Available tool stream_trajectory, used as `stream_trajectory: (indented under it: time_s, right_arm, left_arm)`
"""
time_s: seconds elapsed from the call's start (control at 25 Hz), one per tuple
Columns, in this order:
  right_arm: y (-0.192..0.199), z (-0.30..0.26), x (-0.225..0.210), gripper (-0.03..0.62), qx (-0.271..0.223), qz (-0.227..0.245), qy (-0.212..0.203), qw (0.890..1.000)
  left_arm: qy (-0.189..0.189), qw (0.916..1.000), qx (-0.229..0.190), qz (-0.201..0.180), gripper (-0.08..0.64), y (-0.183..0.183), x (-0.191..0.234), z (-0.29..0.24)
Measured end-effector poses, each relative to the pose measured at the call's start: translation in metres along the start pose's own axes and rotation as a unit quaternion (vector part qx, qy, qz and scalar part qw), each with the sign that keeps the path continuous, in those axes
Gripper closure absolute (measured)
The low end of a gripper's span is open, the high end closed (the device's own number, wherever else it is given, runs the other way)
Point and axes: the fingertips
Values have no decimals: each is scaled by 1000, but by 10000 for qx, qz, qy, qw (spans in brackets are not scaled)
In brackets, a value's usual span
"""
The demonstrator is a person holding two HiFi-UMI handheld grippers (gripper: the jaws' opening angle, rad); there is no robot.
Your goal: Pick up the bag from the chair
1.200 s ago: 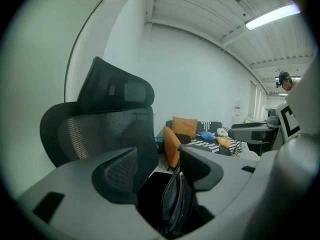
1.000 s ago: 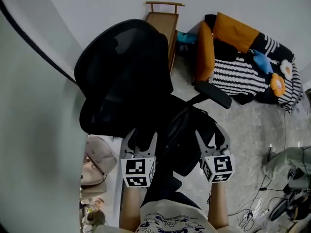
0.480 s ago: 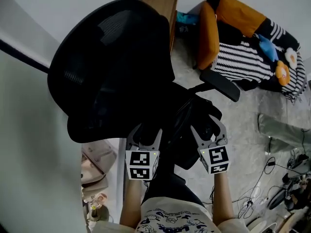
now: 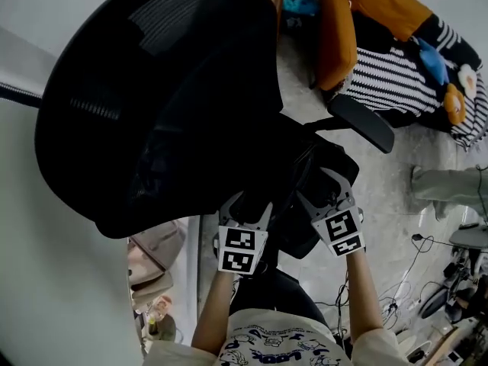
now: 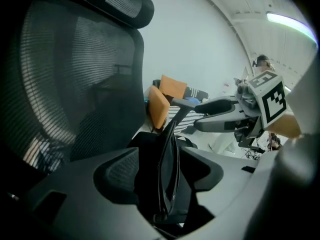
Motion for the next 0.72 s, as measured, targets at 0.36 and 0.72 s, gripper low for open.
stream_trajectory:
  time_s: [0.36, 0.72]
  right_arm:
    - [34, -46, -4, 302, 654, 536, -400, 9956]
    - [55, -80, -7, 302, 1399, 1859, -848, 9688]
  left_arm:
    - [261, 9984, 510, 5, 296, 43, -5, -48]
    - [538, 9938, 962, -164, 298, 71, -15, -84]
Point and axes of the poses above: the fingertips, and each gripper's own axes: z backward along the fingers, x to its left, y out of its underside, and after that the axes turned 10 degrees about -y, right-handed
